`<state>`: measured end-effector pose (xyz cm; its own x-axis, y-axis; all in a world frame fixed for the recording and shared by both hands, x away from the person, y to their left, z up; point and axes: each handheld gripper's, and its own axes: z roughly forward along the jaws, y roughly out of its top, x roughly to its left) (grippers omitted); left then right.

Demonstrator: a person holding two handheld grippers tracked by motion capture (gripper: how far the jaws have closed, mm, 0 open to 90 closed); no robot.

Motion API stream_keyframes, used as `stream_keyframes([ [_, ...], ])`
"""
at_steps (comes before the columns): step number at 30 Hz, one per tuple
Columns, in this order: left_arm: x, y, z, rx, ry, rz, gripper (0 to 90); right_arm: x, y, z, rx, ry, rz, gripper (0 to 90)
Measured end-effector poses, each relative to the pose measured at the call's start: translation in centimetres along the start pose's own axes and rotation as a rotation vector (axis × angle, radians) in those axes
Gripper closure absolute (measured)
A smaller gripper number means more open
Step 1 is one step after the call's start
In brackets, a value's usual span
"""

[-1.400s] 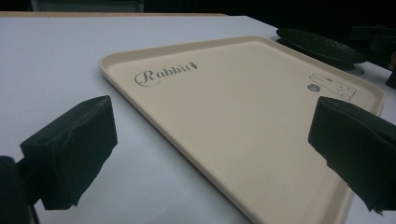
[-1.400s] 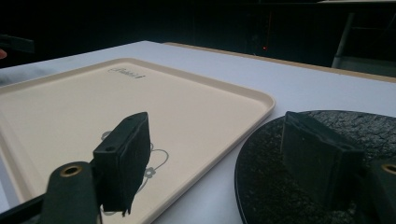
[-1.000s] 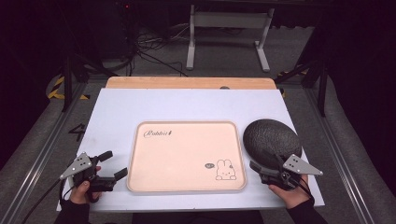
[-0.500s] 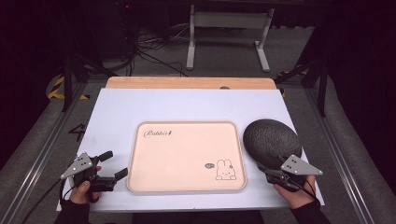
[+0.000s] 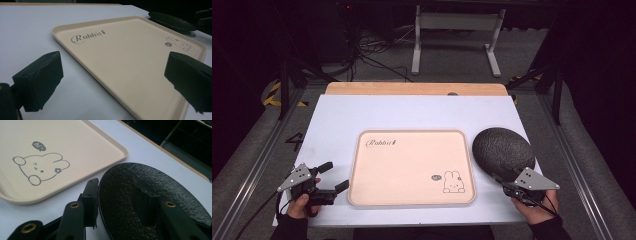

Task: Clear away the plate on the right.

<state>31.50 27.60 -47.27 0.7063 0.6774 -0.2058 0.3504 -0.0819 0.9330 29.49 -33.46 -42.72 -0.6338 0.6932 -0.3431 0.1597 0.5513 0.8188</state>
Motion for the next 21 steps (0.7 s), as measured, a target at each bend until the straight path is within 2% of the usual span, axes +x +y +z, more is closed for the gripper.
stream_keyframes([
  [4,0.00,0.00,0.02,-0.001,0.003,0.001,2.6,0.05,0.01,-0.09,0.025,-0.009,-0.039,55.8],
  [6,0.01,0.00,0.02,-0.001,0.004,0.000,2.6,0.21,0.10,-0.27,0.008,-0.019,-0.089,55.4],
  [7,0.01,0.00,0.02,-0.001,0.004,0.000,2.6,0.21,0.10,-0.27,0.008,-0.019,-0.089,55.4],
  [9,0.00,0.00,0.02,-0.002,0.006,0.000,2.6,0.45,0.18,-0.33,-0.005,-0.029,-0.156,55.4],
  [10,-0.02,-0.01,0.02,-0.002,0.007,-0.002,2.6,0.54,0.15,-0.28,-0.001,-0.033,-0.174,55.4],
  [14,-0.03,-0.01,0.01,-0.001,0.007,0.000,2.6,0.73,-0.14,0.02,0.010,-0.034,-0.218,56.6],
  [19,-0.02,0.00,0.01,-0.001,0.006,-0.001,2.6,0.76,-0.67,0.20,-0.019,-0.045,-0.282,58.6],
  [21,-0.02,0.00,0.01,-0.001,0.006,-0.001,2.6,0.89,-0.78,0.27,-0.015,-0.047,-0.308,58.3],
])
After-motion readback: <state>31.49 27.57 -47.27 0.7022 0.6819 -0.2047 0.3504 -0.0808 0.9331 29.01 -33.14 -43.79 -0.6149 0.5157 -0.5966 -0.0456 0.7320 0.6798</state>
